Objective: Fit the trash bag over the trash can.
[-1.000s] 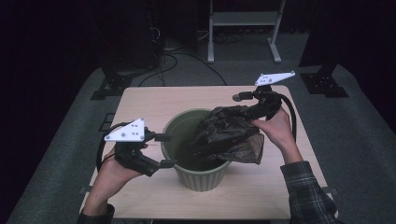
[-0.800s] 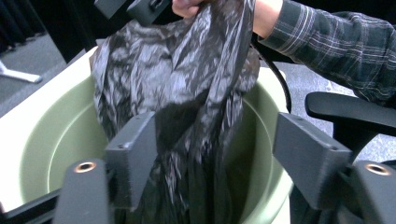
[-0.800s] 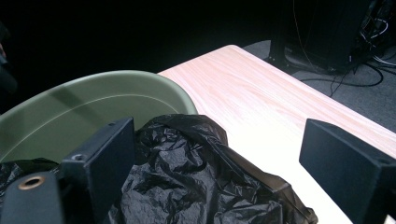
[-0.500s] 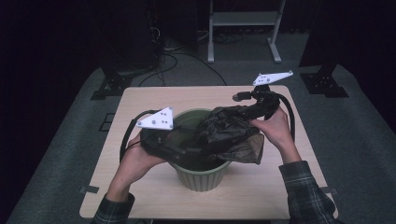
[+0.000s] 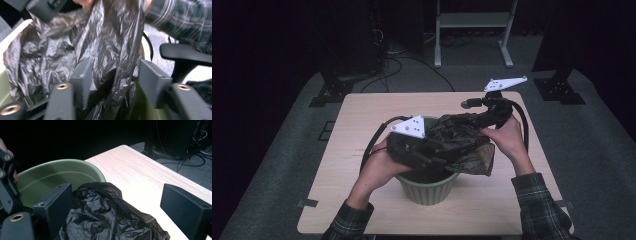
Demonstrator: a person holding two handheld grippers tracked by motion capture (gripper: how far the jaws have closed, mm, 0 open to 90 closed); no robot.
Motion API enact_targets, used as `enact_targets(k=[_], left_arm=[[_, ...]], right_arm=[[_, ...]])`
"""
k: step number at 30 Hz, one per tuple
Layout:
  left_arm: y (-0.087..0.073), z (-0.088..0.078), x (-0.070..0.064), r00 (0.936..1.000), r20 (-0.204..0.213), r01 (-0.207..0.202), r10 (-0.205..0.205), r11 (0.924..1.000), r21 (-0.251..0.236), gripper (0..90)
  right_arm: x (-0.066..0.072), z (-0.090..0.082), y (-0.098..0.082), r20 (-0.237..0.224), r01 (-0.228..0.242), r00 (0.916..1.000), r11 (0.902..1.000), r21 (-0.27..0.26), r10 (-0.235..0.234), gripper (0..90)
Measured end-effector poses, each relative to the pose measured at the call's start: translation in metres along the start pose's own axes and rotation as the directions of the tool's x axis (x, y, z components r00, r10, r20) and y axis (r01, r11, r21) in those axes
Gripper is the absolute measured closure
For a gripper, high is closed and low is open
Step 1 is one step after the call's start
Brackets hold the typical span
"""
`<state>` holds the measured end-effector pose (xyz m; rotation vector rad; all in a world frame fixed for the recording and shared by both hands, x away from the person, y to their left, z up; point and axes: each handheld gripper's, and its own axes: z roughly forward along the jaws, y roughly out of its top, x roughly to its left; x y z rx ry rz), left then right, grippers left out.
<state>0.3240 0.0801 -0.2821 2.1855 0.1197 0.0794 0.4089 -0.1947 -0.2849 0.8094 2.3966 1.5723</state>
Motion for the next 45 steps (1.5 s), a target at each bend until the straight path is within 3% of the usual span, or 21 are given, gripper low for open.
enact_targets(k=[2,6,8,12,15,23,24,25,28,32,36,39,44,45], left_arm=[[0.001,0.002,0.0,0.9999,0.015,0.004,-0.005,0.9998,0.017,55.8],[-0.001,0.001,0.001,0.9985,0.041,0.034,-0.036,0.9981,0.051,83.5],[-0.002,-0.001,0.002,0.9984,0.04,0.039,-0.041,0.998,0.05,89.7],[-0.008,-0.015,0.004,0.9978,-0.003,0.066,-0.066,0.9978,0.008,89.9],[-0.018,-0.036,0.008,0.9936,-0.056,0.096,-0.098,0.9949,-0.031,89.9],[-0.043,-0.069,0.014,0.9788,-0.126,0.153,-0.161,0.9854,-0.075,90.0],[-0.043,-0.069,0.014,0.9788,-0.126,0.153,-0.161,0.9854,-0.075,90.0],[-0.05,-0.076,0.015,0.9741,-0.14,0.167,-0.178,0.9823,-0.086,90.0],[-0.056,-0.082,0.016,0.9698,-0.153,0.178,-0.19,0.98,-0.089,90.0],[-0.069,-0.094,0.016,0.9592,-0.179,0.202,-0.219,0.9734,-0.108,90.0],[-0.075,-0.098,0.016,0.9549,-0.186,0.213,-0.232,0.9703,-0.115,90.0],[-0.081,-0.101,0.015,0.9521,-0.186,0.221,-0.242,0.967,-0.126,90.0],[-0.084,-0.104,0.014,0.9507,-0.189,0.223,-0.246,0.9653,-0.137,90.0],[-0.085,-0.105,0.014,0.95,-0.19,0.224,-0.248,0.9645,-0.141,90.0]], right_arm=[[0.0,-0.001,-0.001,0.0,-0.004,1.0,1.0,-0.002,0.004,9.3],[0.0,-0.005,-0.002,0.003,-0.006,1.0,0.9999,-0.011,0.006,9.4],[0.0,-0.007,-0.003,0.005,-0.005,1.0,0.9999,-0.012,0.005,9.4],[0.002,-0.013,-0.005,0.007,-0.006,1.0,0.9997,-0.024,0.006,9.4],[0.003,-0.018,-0.008,0.01,-0.003,0.9999,0.9997,-0.026,0.003,9.4],[0.01,-0.038,-0.017,0.023,0.011,0.9997,0.9992,-0.04,-0.01,9.4],[0.011,-0.041,-0.018,0.025,0.011,0.9996,0.9992,-0.038,-0.01,9.4],[0.012,-0.043,-0.02,0.026,0.012,0.9996,0.9992,-0.039,-0.011,9.4],[0.013,-0.049,-0.024,0.028,0.016,0.9995,0.9991,-0.039,-0.015,9.4],[0.016,-0.054,-0.032,0.018,0.01,0.9998,0.9992,-0.038,-0.009,9.4],[0.019,-0.057,-0.04,-0.001,0.003,1.0,0.999,-0.044,-0.003,9.7],[0.023,-0.056,-0.049,-0.041,-0.019,0.999,0.9993,-0.034,0.017,10.3],[0.026,-0.048,-0.057,-0.091,-0.039,0.9951,0.9992,-0.01,0.038,17.1],[0.029,-0.045,-0.06,-0.113,-0.03,0.9931,0.9996,-0.001,0.029,32.0]])
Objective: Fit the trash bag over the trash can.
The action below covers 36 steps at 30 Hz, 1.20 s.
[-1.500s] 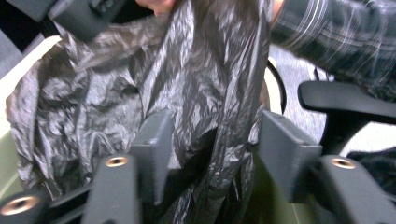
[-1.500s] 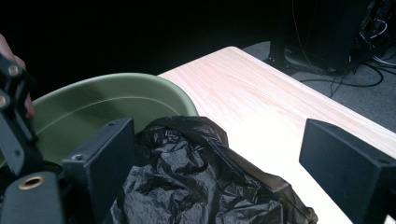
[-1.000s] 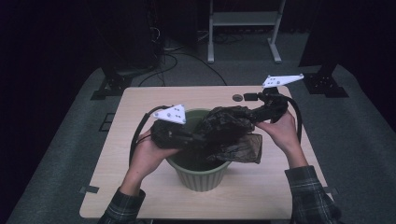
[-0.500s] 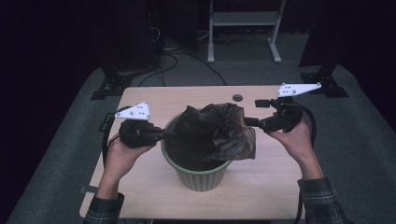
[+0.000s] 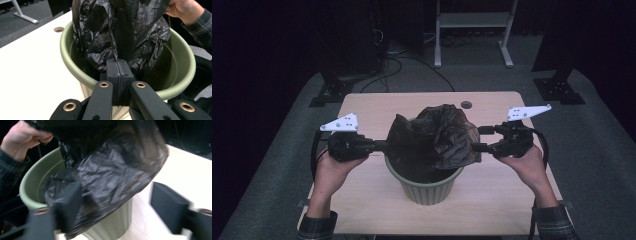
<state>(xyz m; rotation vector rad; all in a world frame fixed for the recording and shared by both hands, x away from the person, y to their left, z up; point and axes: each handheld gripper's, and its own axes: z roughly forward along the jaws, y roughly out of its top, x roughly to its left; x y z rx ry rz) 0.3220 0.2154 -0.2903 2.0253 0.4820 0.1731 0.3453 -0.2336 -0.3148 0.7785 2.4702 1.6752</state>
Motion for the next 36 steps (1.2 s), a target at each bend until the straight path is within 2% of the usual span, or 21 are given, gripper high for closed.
enact_targets(k=[1,2,4,5,6,10,20,21,27,28,29,30,31,32,33,34,35,36], left_arm=[[-0.001,-0.001,0.0,1.0,-0.001,0.002,-0.002,1.0,-0.001,90.0],[-0.001,-0.002,0.0,1.0,-0.003,0.005,-0.005,1.0,-0.005,90.0],[-0.002,-0.003,0.0,1.0,-0.003,0.005,-0.005,1.0,-0.007,90.0],[-0.004,-0.004,0.0,0.9999,-0.004,0.01,-0.01,0.9999,-0.01,90.0],[-0.006,-0.006,0.001,0.9999,-0.007,0.014,-0.015,0.9998,-0.013,90.0],[-0.015,-0.016,0.004,0.999,-0.024,0.037,-0.038,0.9988,-0.032,90.0],[-0.039,-0.031,0.014,0.9933,-0.053,0.1,-0.102,0.9938,-0.049,90.0],[-0.044,-0.032,0.015,0.9919,-0.052,0.114,-0.116,0.9924,-0.047,90.0],[-0.056,-0.031,0.016,0.9893,-0.055,0.133,-0.135,0.9904,-0.039,90.0],[-0.056,-0.032,0.015,0.9903,-0.054,0.126,-0.128,0.9914,-0.038,90.0],[-0.056,-0.032,0.015,0.9907,-0.057,0.122,-0.124,0.9919,-0.037,90.0],[-0.056,-0.032,0.015,0.9907,-0.057,0.122,-0.124,0.9919,-0.037,89.5],[-0.056,-0.032,0.014,0.9915,-0.056,0.116,-0.118,0.9926,-0.038,89.5],[-0.054,-0.032,0.013,0.9922,-0.064,0.105,-0.107,0.9938,-0.037,83.5],[-0.054,-0.032,0.013,0.9922,-0.064,0.105,-0.107,0.9938,-0.037,79.2],[-0.054,-0.033,0.013,0.9925,-0.07,0.097,-0.1,0.9945,-0.039,79.2],[-0.052,-0.034,0.012,0.9927,-0.083,0.085,-0.088,0.9954,-0.043,67.1],[-0.052,-0.035,0.011,0.9926,-0.089,0.078,-0.082,0.9957,-0.049,63.9]], right_arm=[[0.001,0.001,-0.001,-0.008,0.004,1.0,1.0,0.005,-0.004,42.7],[0.002,0.002,-0.002,-0.022,0.02,0.9996,0.9997,0.012,-0.019,58.4],[0.004,0.002,-0.005,-0.018,0.053,0.9985,0.9983,0.023,-0.053,78.5],[0.004,0.002,-0.005,-0.018,0.053,0.9985,0.9983,0.023,-0.053,78.5],[0.005,0.001,-0.006,-0.002,0.073,0.9973,0.9966,0.038,-0.073,88.8],[0.003,-0.006,-0.009,0.032,0.085,0.9957,0.995,0.053,-0.087,89.6],[-0.009,-0.039,-0.023,0.117,0.058,0.9911,0.997,0.051,-0.064,89.7],[-0.01,-0.042,-0.026,0.12,0.054,0.991,0.9971,0.054,-0.06,89.8],[-0.008,-0.043,-0.033,0.118,0.06,0.9905,0.9941,0.091,-0.07,89.8],[-0.008,-0.043,-0.035,0.097,0.058,0.993,0.9939,0.093,-0.067,84.5],[-0.008,-0.043,-0.035,0.097,0.063,0.9928,0.9944,0.085,-0.071,77.4],[-0.008,-0.043,-0.035,0.097,0.063,0.9928,0.9944,0.085,-0.071,77.4],[-0.007,-0.044,-0.034,0.101,0.063,0.9925,0.9957,0.068,-0.069,72.6],[-0.003,-0.047,-0.028,0.092,0.078,0.9925,0.9964,0.031,-0.081,61.9],[-0.002,-0.048,-0.026,0.093,0.081,0.9922,0.9964,0.024,-0.083,61.3],[-0.002,-0.048,-0.026,0.093,0.081,0.9922,0.9964,0.024,-0.083,61.3],[0.004,-0.049,-0.017,0.104,0.105,0.989,0.9944,0.008,-0.105,56.4],[0.005,-0.049,-0.014,0.098,0.109,0.9892,0.994,0.001,-0.109,56.3]])
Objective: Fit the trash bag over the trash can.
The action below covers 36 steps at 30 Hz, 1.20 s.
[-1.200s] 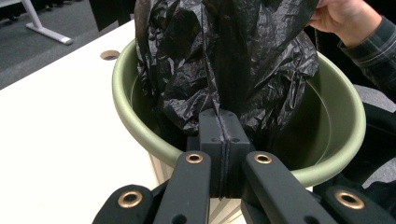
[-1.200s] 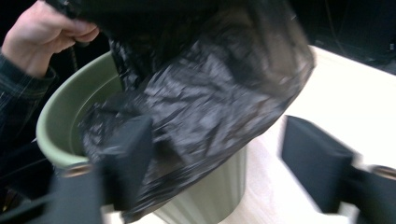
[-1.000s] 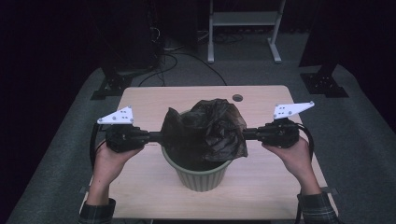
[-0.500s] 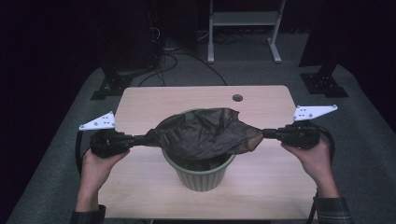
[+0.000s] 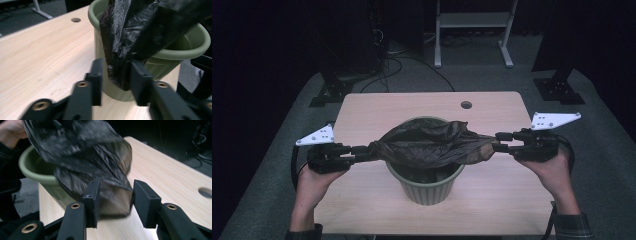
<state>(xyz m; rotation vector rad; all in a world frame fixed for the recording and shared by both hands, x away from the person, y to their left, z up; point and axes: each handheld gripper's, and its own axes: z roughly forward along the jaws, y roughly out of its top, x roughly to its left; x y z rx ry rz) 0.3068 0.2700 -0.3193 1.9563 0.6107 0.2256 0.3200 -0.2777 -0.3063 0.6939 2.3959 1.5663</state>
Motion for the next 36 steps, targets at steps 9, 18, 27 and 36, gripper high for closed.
enact_targets(k=[9,18,27,36], left_arm=[[0.015,-0.019,-0.009,0.9983,-0.026,-0.053,0.051,0.996,-0.072,33.1],[0.04,-0.036,-0.023,0.9934,-0.055,-0.106,0.101,0.9878,-0.114,24.1],[0.064,-0.014,-0.039,0.9882,0.006,-0.151,0.153,0.9826,-0.107,24.3],[0.085,0.04,-0.064,0.9688,0.101,-0.222,0.226,0.9737,-0.049,28.6]], right_arm=[[0.013,0.014,0.023,-0.016,0.056,0.9983,0.9981,-0.025,-0.056,51.4],[0.019,0.037,0.032,-0.049,0.084,0.9953,0.9965,-0.002,-0.084,58.7],[0.019,0.052,0.031,-0.062,0.082,0.9948,0.9965,0.016,-0.081,59.9],[0.018,0.056,0.028,-0.067,0.075,0.995,0.997,0.019,-0.074,61.1]])
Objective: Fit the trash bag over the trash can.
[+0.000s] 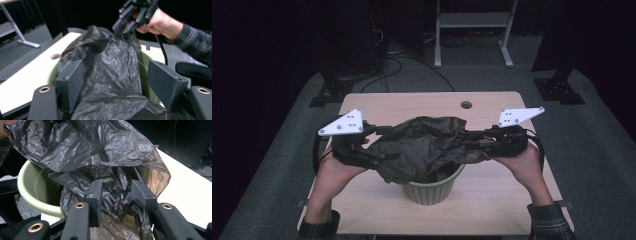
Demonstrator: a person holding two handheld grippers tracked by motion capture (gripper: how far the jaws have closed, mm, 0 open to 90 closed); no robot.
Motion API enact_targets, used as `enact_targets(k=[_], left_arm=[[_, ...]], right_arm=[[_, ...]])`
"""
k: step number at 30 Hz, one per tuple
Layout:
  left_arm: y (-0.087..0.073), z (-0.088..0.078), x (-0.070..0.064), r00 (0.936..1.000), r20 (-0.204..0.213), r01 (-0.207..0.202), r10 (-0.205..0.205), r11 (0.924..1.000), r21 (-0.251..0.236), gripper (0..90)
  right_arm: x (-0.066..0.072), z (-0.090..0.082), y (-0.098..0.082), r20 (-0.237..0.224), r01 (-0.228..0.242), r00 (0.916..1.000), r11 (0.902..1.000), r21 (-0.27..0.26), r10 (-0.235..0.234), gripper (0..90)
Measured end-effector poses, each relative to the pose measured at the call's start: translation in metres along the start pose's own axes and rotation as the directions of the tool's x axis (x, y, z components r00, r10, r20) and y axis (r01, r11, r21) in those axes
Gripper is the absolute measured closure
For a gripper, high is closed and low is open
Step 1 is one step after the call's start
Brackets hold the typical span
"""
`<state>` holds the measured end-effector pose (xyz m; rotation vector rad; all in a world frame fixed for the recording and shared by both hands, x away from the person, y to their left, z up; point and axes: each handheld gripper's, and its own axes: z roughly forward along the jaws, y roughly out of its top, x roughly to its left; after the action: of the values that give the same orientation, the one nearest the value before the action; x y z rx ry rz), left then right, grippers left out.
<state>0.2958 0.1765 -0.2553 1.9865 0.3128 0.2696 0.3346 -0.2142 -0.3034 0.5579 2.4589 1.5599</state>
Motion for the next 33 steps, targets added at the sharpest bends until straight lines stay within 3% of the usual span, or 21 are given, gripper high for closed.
enact_targets(k=[6,10,16,21,23,28,33], left_arm=[[-0.004,0.028,-0.003,0.9999,0.009,-0.014,0.013,0.9971,0.074,28.5],[-0.004,0.038,-0.001,0.9998,0.013,-0.015,0.014,0.9949,0.099,28.6],[-0.002,0.048,0.006,0.9999,0.009,-0.009,0.008,0.9927,0.12,28.6],[0.0,0.053,0.008,0.9999,0.009,-0.009,0.008,0.9917,0.128,28.6],[0.002,0.056,0.009,0.9999,0.006,-0.011,0.01,0.9909,0.134,28.6],[0.004,0.064,0.01,0.9999,0.012,-0.011,0.009,0.9906,0.137,28.8],[0.004,0.069,0.011,0.9997,0.016,-0.02,0.018,0.9895,0.143,28.8]], right_arm=[[0.001,0.002,-0.002,-0.01,-0.001,1.0,1.0,-0.005,0.001,61.8],[0.004,0.006,0.001,-0.027,0.006,0.9996,1.0,-0.006,-0.006,63.1],[0.011,0.03,0.019,-0.055,0.036,0.9979,0.9992,0.02,-0.035,63.9],[0.017,0.046,0.03,-0.048,0.062,0.9971,0.9963,0.06,-0.059,66.1],[0.019,0.053,0.036,-0.073,0.068,0.9952,0.9964,0.051,-0.064,66.0],[0.022,0.056,0.041,-0.092,0.087,0.992,0.9962,0.01,-0.086,87.1],[0.023,0.056,0.045,-0.128,0.084,0.9879,0.9961,-0.027,-0.087,89.8]])
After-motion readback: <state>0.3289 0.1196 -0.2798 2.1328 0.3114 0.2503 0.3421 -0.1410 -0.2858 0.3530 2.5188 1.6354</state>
